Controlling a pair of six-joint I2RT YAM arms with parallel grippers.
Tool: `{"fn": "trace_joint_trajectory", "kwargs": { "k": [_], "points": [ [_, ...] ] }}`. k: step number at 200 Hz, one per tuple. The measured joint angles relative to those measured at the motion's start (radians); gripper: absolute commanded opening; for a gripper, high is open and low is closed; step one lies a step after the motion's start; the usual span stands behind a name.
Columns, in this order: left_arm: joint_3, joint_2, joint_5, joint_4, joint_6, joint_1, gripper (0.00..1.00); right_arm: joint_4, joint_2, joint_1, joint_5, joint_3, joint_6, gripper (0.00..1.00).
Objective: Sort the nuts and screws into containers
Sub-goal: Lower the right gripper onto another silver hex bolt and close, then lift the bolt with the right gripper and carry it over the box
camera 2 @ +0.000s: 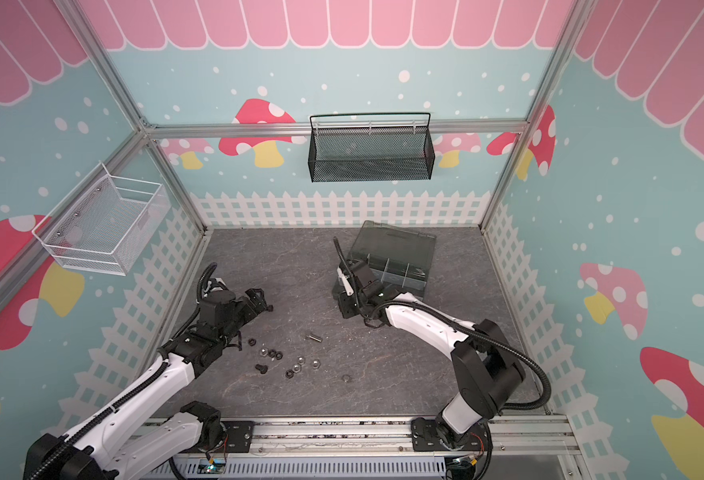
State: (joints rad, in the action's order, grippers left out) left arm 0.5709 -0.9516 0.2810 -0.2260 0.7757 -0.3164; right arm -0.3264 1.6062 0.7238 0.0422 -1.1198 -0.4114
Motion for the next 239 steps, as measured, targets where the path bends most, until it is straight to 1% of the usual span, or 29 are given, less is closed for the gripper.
{"fn": "trace_joint_trajectory", "kwargs": {
  "k": [46, 94, 116, 155, 180, 205, 221, 239],
  "points": [
    [0.0, 0.0, 0.008, -0.051, 0.022, 0.015, 1.0, -0.048, 0.119, 0.128, 0.003, -0.047, 0.045, 0.43],
    [0.0, -0.019, 0.025, -0.075, 0.051, 0.034, 1.0, -0.079, 0.233, 0.222, -0.011, -0.122, 0.091, 0.46],
    [0.0, -0.027, 0.026, -0.082, 0.06, 0.042, 1.0, -0.093, 0.279, 0.241, -0.025, -0.154, 0.107, 0.46],
    [0.0, -0.027, 0.026, -0.085, 0.066, 0.053, 1.0, -0.104, 0.348, 0.243, -0.042, -0.198, 0.127, 0.45],
    [-0.005, -0.026, 0.026, -0.085, 0.068, 0.061, 1.0, -0.113, 0.384, 0.243, -0.049, -0.219, 0.135, 0.39],
    [-0.008, -0.026, 0.026, -0.086, 0.071, 0.067, 1.0, -0.119, 0.407, 0.243, -0.056, -0.236, 0.143, 0.29],
    [-0.008, -0.026, 0.019, -0.086, 0.073, 0.071, 1.0, -0.121, 0.417, 0.243, -0.061, -0.249, 0.141, 0.25],
    [-0.008, -0.025, 0.014, -0.086, 0.073, 0.076, 1.0, -0.122, 0.428, 0.243, -0.064, -0.264, 0.143, 0.16]
  ]
}}
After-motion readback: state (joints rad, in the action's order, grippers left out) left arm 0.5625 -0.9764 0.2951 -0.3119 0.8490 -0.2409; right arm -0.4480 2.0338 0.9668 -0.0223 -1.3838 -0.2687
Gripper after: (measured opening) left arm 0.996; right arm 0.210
